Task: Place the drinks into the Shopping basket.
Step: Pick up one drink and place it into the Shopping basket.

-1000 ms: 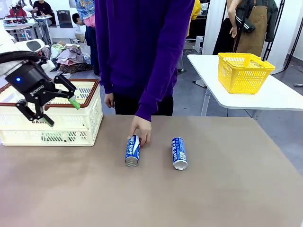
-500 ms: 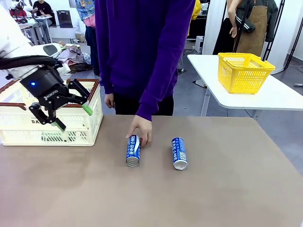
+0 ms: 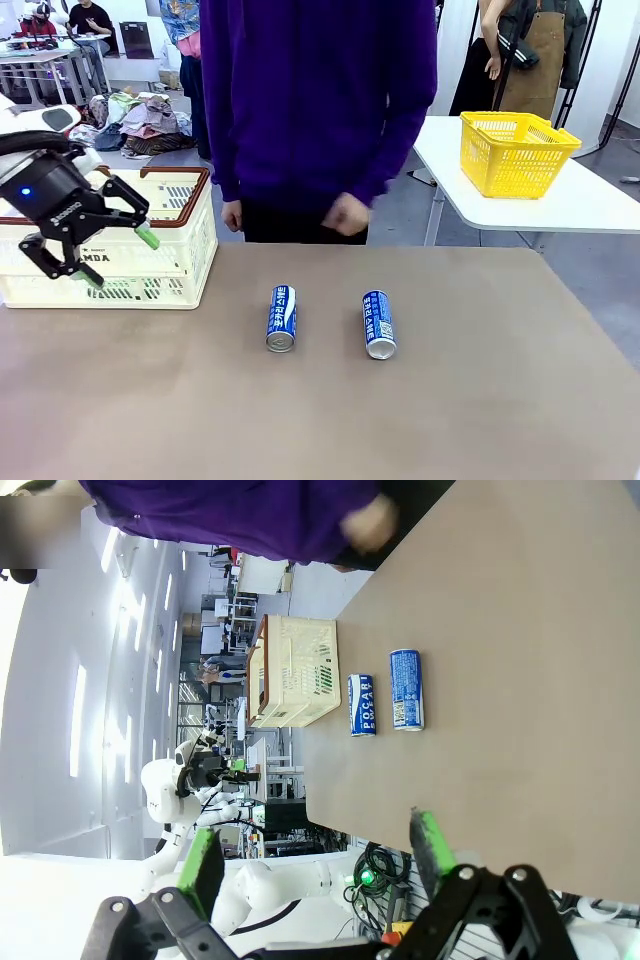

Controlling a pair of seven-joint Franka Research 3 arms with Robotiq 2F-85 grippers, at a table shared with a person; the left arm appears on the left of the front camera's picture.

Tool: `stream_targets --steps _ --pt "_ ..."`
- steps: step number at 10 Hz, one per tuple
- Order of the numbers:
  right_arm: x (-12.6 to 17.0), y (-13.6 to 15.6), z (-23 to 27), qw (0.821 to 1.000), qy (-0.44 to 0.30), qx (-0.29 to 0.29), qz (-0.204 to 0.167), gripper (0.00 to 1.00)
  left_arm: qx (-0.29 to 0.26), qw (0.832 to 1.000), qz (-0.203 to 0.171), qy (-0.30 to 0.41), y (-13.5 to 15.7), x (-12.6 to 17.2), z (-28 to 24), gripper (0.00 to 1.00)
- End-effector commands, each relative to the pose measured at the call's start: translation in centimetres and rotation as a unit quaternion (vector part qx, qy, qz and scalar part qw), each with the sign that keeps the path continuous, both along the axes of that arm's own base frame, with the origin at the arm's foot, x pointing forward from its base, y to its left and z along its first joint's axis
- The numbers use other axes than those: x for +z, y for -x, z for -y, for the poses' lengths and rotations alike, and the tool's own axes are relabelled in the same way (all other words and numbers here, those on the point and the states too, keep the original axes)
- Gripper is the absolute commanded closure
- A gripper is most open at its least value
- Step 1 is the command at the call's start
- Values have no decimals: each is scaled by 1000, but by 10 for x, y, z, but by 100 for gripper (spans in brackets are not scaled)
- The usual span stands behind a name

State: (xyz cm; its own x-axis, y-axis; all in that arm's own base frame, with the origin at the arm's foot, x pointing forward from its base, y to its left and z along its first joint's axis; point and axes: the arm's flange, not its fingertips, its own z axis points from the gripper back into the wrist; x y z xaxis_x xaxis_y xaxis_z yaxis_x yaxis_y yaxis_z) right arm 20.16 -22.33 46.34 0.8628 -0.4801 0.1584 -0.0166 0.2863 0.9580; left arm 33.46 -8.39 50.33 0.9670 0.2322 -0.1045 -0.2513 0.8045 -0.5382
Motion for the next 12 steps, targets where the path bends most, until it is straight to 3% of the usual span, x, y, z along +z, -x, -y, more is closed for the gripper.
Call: stream_targets --steps 1,3,5,7,8,9,10,12 --pt "0 -2 0 1000 -4 1 19 0 -4 1000 8 8 1 0 9 0" --pt "0 -2 0 1000 -4 1 19 0 -14 1000 -17 -21 -21 13 51 0" --pt "0 -2 0 1000 -4 1 19 0 -38 995 -62 -71 -53 33 137 0" --pt "0 -2 0 1000 -4 1 19 0 -85 983 -75 -148 -90 40 234 0" --pt "0 -2 0 1000 -4 1 19 0 -92 977 -70 -180 -108 29 284 0" --pt "0 -2 0 1000 -4 1 19 0 -57 972 -54 -223 -116 14 325 0" --pt "0 -2 0 1000 -4 1 19 0 -16 961 -36 -273 -114 -5 358 0" --pt "0 -2 0 1000 -4 1 19 0 -18 958 -6 -284 -98 -48 411 0"
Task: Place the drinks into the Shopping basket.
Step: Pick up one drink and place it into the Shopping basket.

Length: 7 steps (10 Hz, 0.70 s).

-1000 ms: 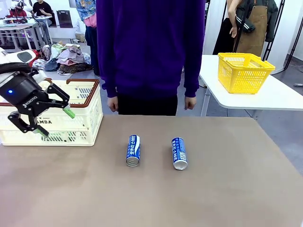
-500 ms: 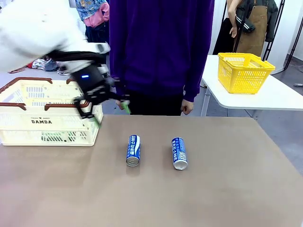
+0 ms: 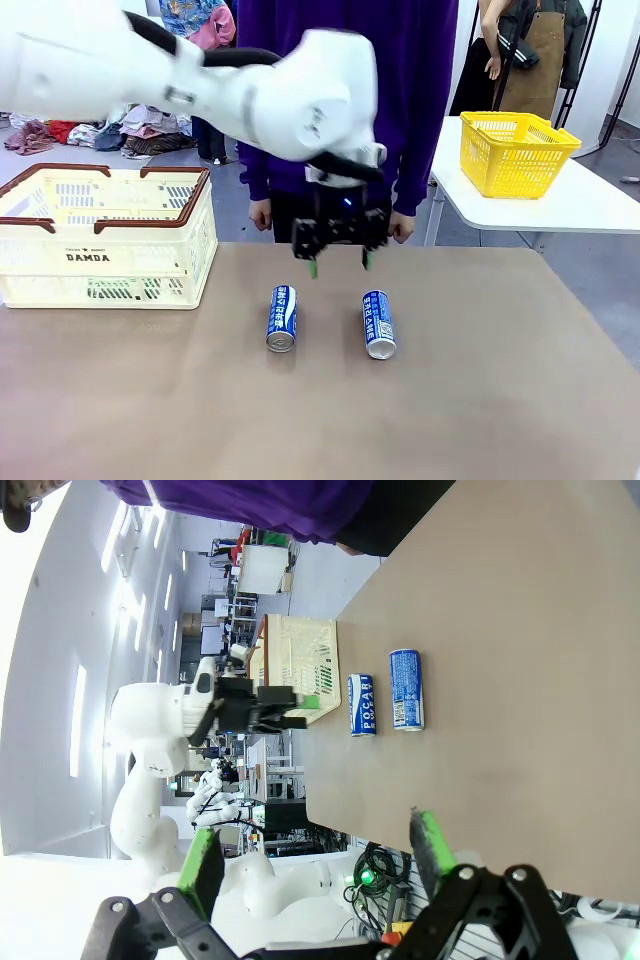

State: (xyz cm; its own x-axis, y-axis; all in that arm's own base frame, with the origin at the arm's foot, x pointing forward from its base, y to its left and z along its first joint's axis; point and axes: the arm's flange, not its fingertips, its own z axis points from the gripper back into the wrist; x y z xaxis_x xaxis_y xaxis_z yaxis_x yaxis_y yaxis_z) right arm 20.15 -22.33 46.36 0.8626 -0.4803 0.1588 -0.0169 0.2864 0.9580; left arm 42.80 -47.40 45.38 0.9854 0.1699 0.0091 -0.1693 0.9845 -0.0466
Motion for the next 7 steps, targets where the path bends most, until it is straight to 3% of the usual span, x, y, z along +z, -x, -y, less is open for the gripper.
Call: stream_targets --steps 1,2,4,7 --pt "0 -2 0 1000 -4 1 19 0 34 999 24 -13 -1 -16 36 0" --pt "0 -2 0 1000 -4 1 19 0 38 998 58 -5 2 -30 47 0" --pt "0 -2 0 1000 -4 1 19 0 20 997 70 2 5 -53 60 0" --pt "0 -2 0 1000 -4 1 19 0 -52 995 87 -10 -2 -82 64 0"
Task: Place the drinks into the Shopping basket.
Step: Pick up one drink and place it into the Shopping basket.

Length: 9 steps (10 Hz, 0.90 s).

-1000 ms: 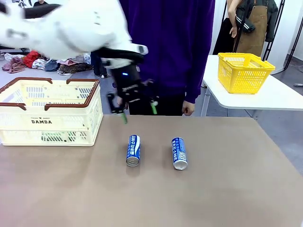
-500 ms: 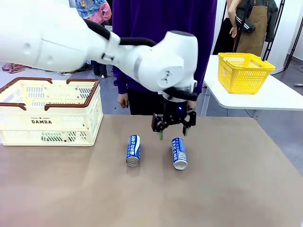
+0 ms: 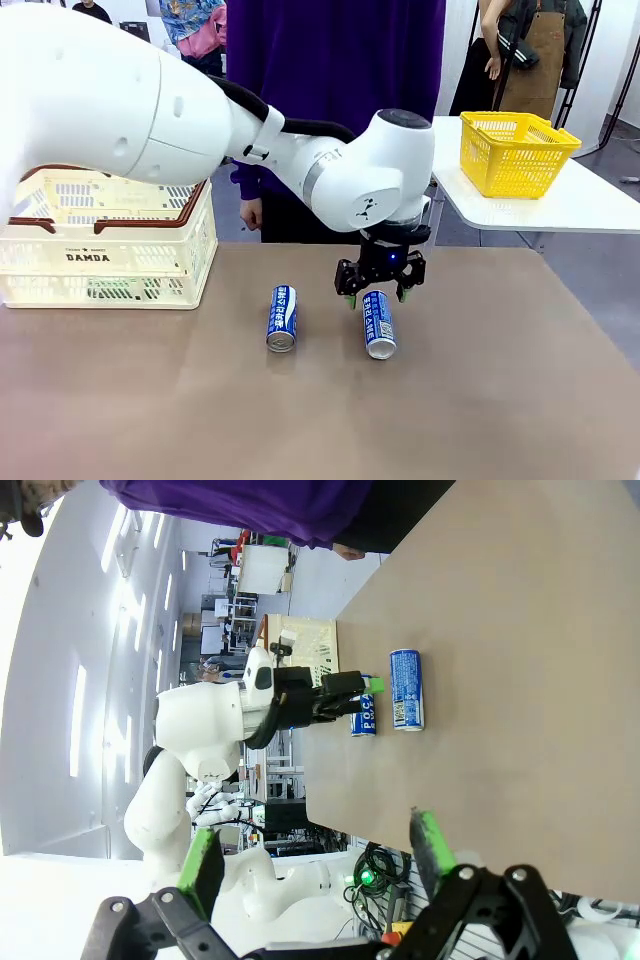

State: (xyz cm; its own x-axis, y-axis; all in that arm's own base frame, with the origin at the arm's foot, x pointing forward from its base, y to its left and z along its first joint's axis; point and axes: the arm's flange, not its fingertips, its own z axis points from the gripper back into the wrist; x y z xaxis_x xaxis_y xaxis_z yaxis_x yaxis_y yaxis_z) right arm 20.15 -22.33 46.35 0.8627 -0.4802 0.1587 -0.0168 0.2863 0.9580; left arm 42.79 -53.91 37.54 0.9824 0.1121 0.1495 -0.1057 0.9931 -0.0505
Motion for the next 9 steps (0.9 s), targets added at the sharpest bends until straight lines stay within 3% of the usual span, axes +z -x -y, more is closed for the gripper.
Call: stream_targets --steps 1,9 --pt "0 -2 0 1000 -4 1 19 0 -38 999 15 -5 -4 -11 2 0" --pt "0 -2 0 1000 -4 1 19 0 -89 996 4 -2 -22 -51 6 0"
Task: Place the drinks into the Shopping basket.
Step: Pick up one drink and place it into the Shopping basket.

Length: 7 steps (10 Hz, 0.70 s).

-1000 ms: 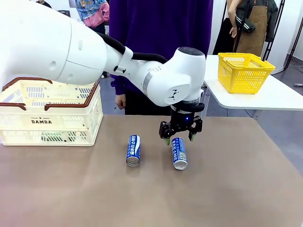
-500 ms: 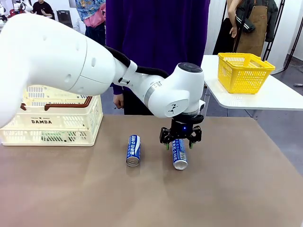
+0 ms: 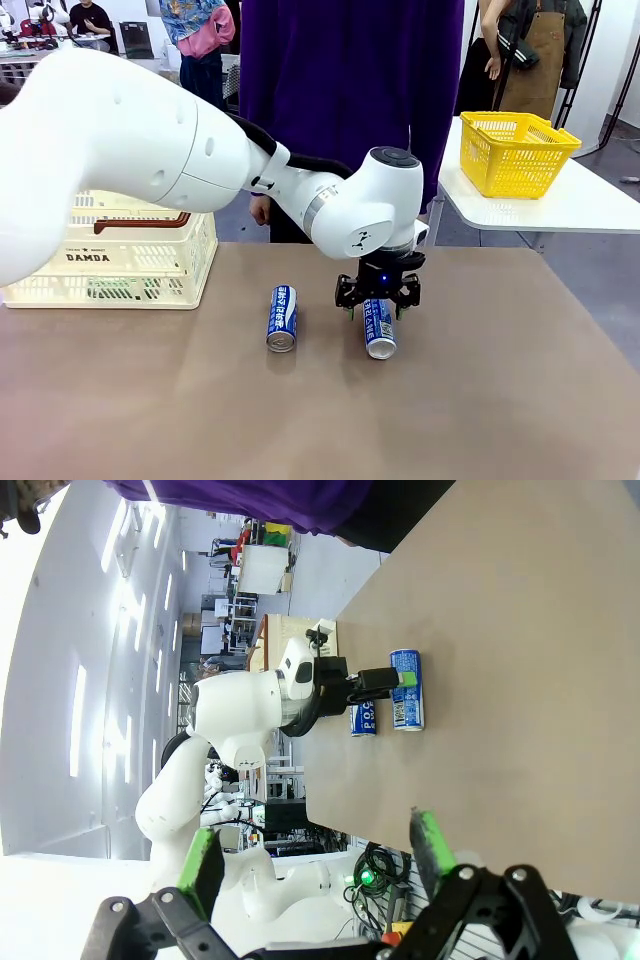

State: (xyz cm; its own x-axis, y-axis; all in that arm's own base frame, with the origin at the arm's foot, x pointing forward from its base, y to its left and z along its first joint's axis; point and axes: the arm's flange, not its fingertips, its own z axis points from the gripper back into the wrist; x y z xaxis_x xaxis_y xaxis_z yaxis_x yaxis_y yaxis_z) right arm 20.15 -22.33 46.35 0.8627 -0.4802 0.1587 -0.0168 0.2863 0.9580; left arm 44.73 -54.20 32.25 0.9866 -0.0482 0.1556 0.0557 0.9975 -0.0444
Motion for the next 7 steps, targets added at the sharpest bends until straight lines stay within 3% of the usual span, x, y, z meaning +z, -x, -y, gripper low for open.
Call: stream_targets --steps 1,2,3,4,7 --pt "0 -2 0 1000 -4 1 19 0 -9 1000 -4 2 -4 0 4 0" --pt "0 -2 0 1000 -4 1 19 0 -8 1000 -3 -1 -6 -3 4 9" --pt "0 -2 0 1000 -4 1 19 0 -17 1000 8 -12 -6 -6 7 67" --pt "0 -2 0 1000 -4 1 19 0 -22 1000 16 -14 -7 -8 10 100" --pt "0 -2 0 1000 -4 1 19 0 -26 999 21 -15 -9 -10 12 100"
